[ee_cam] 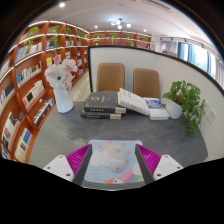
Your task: Arrange mouse
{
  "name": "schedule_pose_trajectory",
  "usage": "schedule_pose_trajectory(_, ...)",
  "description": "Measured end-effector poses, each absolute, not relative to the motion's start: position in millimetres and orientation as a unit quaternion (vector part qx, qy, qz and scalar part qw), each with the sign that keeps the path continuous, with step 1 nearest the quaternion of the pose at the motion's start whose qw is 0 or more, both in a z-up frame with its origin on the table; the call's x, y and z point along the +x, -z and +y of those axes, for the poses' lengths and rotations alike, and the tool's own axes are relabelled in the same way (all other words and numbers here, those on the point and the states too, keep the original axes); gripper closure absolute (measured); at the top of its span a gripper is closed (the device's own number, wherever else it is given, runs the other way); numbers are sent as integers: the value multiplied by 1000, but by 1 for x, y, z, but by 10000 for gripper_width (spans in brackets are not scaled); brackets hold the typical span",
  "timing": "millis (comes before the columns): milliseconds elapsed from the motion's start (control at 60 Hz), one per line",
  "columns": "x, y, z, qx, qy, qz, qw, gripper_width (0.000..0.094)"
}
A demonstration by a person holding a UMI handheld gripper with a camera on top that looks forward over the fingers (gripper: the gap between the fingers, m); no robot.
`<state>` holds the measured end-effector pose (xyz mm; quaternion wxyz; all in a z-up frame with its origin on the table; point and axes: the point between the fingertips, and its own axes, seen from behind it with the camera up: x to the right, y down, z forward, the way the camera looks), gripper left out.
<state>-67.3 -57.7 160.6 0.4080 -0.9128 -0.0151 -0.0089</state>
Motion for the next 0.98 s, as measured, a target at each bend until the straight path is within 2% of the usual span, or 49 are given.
schedule_pose_trajectory(100, -83, -194, -76, -902, 1, -5, 432, 69)
schedule_pose_trajectory(250, -108, -222, -106, -890, -6, -1, 455, 69)
schedule_pose_trajectory(733, -174, -245, -159, -886, -11, -38, 461, 68)
schedule_pose_trajectory(983, -186, -239, -166, -889, -17, -43, 455, 68)
